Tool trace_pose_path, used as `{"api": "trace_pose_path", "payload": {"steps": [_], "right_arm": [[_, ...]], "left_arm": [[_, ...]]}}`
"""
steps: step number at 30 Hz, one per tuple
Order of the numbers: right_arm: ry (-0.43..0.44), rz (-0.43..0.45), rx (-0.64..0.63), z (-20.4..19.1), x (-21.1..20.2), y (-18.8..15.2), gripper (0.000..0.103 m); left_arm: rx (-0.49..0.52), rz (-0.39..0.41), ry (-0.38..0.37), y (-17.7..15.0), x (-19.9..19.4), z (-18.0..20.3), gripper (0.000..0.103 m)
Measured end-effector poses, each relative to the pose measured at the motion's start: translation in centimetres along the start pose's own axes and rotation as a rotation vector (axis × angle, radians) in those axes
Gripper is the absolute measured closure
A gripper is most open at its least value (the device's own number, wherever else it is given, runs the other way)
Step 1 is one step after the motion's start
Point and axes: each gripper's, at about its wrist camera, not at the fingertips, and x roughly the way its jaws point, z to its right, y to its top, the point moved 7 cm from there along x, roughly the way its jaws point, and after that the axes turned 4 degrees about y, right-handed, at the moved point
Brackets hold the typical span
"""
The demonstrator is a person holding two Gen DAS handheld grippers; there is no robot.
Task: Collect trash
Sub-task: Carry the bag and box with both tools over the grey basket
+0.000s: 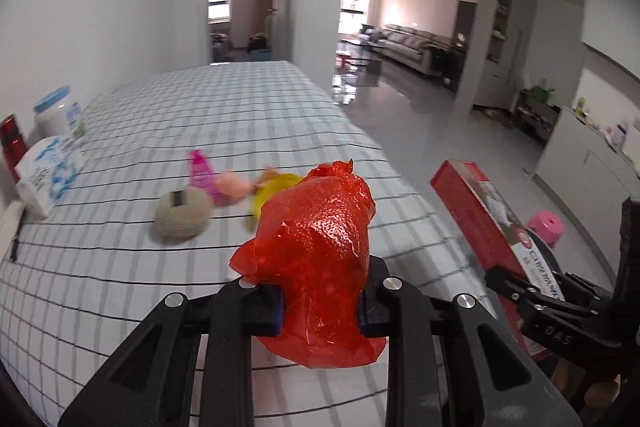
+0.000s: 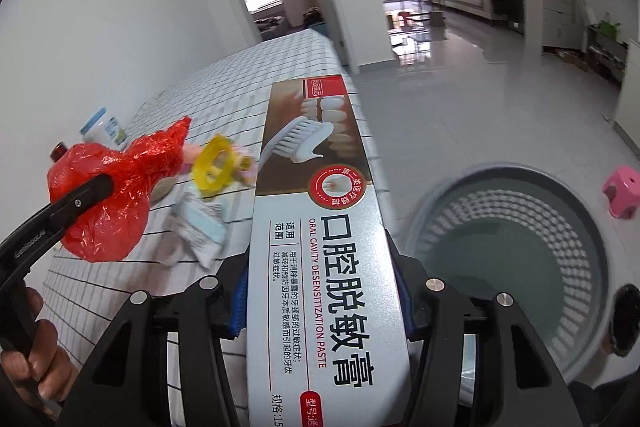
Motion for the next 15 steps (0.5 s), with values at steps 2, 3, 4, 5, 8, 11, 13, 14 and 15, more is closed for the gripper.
{"api": "trace_pose_path", "payload": {"steps": [2, 3, 4, 5, 8, 11, 13, 14, 15], "right_arm": [[-0.038, 0.011, 0.024, 2.0, -1.0, -0.6, 0.05], [-0.053, 0.015, 0.039, 2.9, -1.5, -0.9, 0.05], [-0.068, 0.019, 0.054, 3.8, -2.0, -1.2, 0.05], [-0.089, 0.024, 0.072, 4.9, -2.6, -1.6, 0.05], [-0.143, 0.035, 0.126, 8.0, -4.1, -2.9, 0.05], [-0.177, 0.036, 0.182, 10.5, -5.1, -4.2, 0.05], [-0.197, 0.04, 0.215, 12.0, -5.7, -5.1, 0.05], [-0.203, 0.041, 0.225, 12.4, -5.9, -5.3, 0.05], [-0.21, 0.041, 0.234, 12.8, -6.0, -5.6, 0.05]], "left_arm": [[0.026, -0.006, -0.043, -0.2, 0.2, 2.2, 0.078], [0.046, -0.008, -0.071, -0.4, 0.3, 3.7, 0.078], [0.06, -0.01, -0.089, -0.6, 0.4, 4.7, 0.078], [0.075, -0.013, -0.107, -0.7, 0.6, 5.7, 0.078], [0.13, -0.039, -0.172, -1.6, 1.2, 9.6, 0.078], [0.186, -0.053, -0.208, -2.3, 1.6, 12.2, 0.078], [0.215, -0.053, -0.219, -2.7, 1.8, 13.7, 0.078], [0.227, -0.056, -0.227, -2.9, 2.1, 14.4, 0.078], [0.239, -0.065, -0.238, -3.1, 2.4, 15.2, 0.078]]}}
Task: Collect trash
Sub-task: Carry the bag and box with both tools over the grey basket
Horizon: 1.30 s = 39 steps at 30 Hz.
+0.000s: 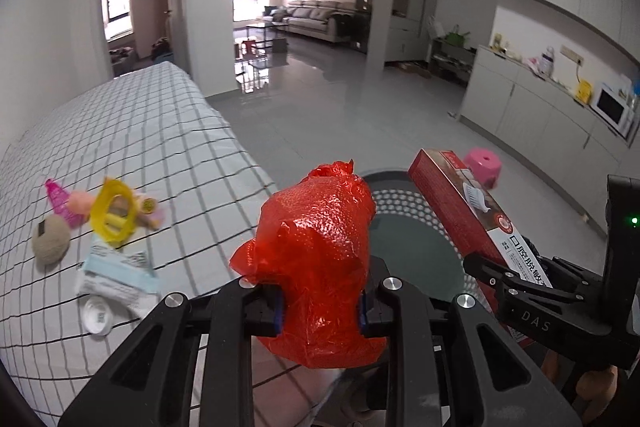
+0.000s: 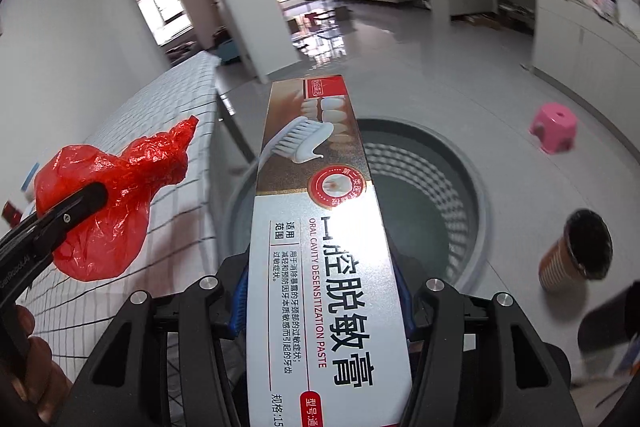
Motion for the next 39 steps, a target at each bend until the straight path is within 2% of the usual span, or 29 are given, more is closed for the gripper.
{"api": "trace_pose_path", "payload": {"steps": [9, 16, 23, 31, 36, 39], "right_arm": [[-0.052, -0.03, 0.057, 3.9, 0.4, -1.4, 0.05], [-0.059, -0.063, 0.106, 5.8, 1.3, -1.9, 0.05], [-0.088, -0.079, 0.07, 5.5, 2.3, -1.3, 0.05], [-0.042, -0.115, 0.03, 3.6, 4.1, -0.6, 0.05], [-0.048, -0.097, 0.024, 3.7, 4.0, 0.0, 0.049], [-0.055, -0.084, 0.022, 3.9, 3.6, 0.0, 0.046]], "left_arm": [[0.075, -0.076, -0.065, -0.7, 4.2, 5.3, 0.078], [0.118, -0.131, -0.083, -1.1, 6.9, 7.5, 0.078], [0.123, -0.184, -0.092, -1.7, 9.5, 7.8, 0.078], [0.119, -0.205, -0.075, -1.6, 10.4, 7.1, 0.078], [0.111, -0.21, -0.076, -1.8, 10.7, 7.0, 0.076], [0.11, -0.207, -0.069, -1.8, 10.6, 6.9, 0.07]]}}
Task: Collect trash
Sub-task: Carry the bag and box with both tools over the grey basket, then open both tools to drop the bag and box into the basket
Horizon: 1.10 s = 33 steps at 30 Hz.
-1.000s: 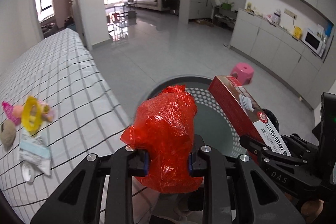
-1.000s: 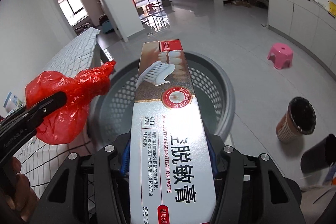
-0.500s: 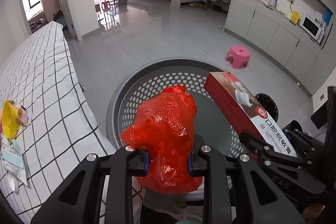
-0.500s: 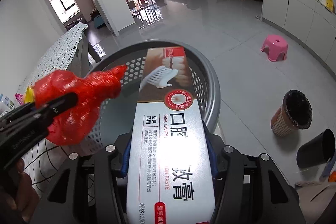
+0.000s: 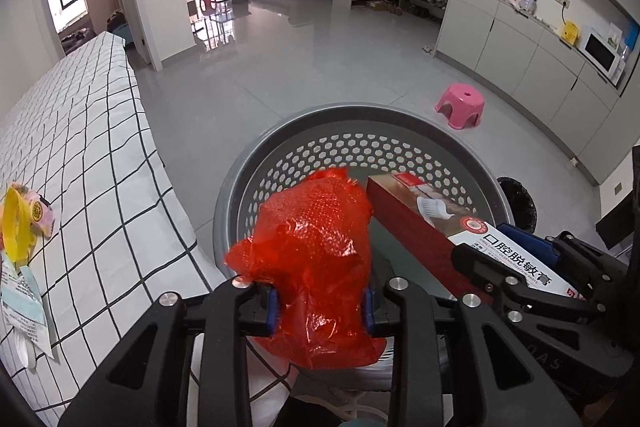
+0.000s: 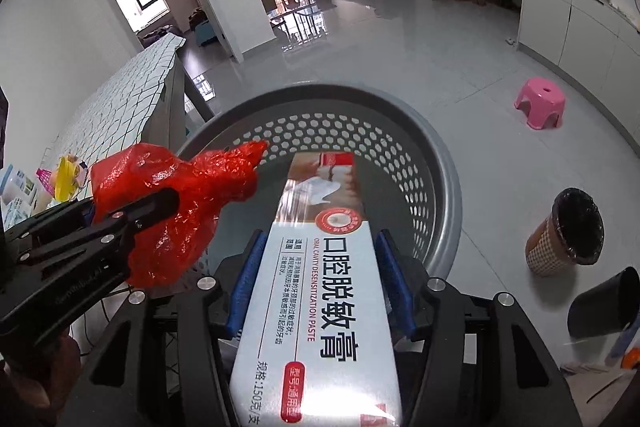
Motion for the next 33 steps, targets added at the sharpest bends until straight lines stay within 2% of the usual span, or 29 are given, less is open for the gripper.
{"api": "trace_pose_path", "payload": {"steps": [2, 4, 6, 30, 33], "right_arm": [[-0.004, 0.01, 0.007, 0.2, -0.3, 0.1, 0.044], [-0.005, 0.021, 0.015, 0.3, -0.6, 0.3, 0.043], [-0.008, 0.029, 0.019, 0.5, -0.9, 0.4, 0.041], [-0.02, 0.038, 0.039, 1.0, -1.9, -0.6, 0.041], [-0.018, 0.042, 0.041, 0.8, -2.2, -0.8, 0.041]], "left_arm": [[-0.003, -0.002, 0.001, 0.0, -0.1, 0.0, 0.063], [-0.012, 0.003, 0.005, -0.1, -0.2, -0.2, 0.045], [-0.019, 0.017, 0.008, 0.0, -0.6, -0.4, 0.04], [-0.034, 0.017, 0.024, -0.5, -1.8, -1.5, 0.037], [-0.039, 0.028, 0.027, -0.5, -2.2, -1.7, 0.033]]}}
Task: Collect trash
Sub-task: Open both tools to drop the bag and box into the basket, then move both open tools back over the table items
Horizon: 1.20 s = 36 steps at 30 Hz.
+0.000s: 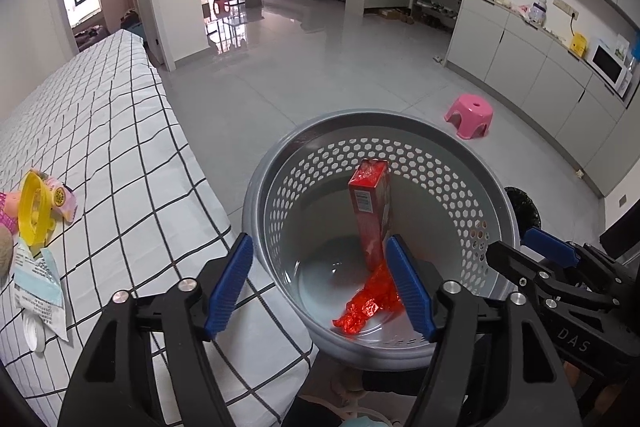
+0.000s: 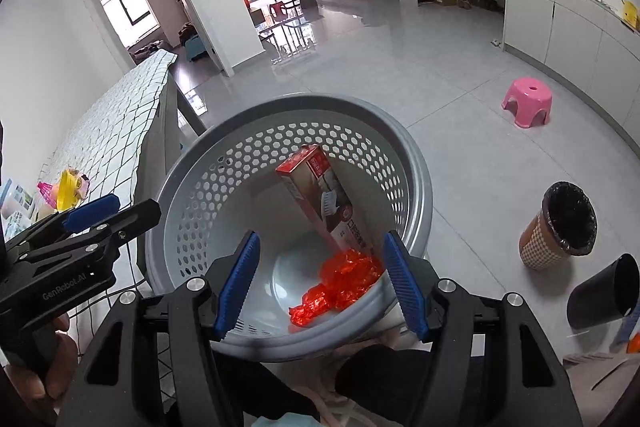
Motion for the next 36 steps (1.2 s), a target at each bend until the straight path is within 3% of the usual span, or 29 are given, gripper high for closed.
{"api": "trace_pose_path", "payload": {"steps": [12, 22, 36], "right_arm": [[-0.002, 0.037, -0.015, -1.4, -1.9, -0.6, 0.041], [0.005, 0.073, -0.049, -3.7, -3.0, -0.7, 0.034], [0.029, 0.124, -0.116, -7.4, -4.3, -0.4, 0.032]], "left_arm": [[-0.026, 0.048, 0.006, -0.6, -2.4, -1.4, 0.024], [-0.065, 0.089, 0.018, -1.4, -4.7, -3.6, 0.016], [-0.102, 0.155, 0.063, -2.3, -8.0, -7.3, 0.013]]}}
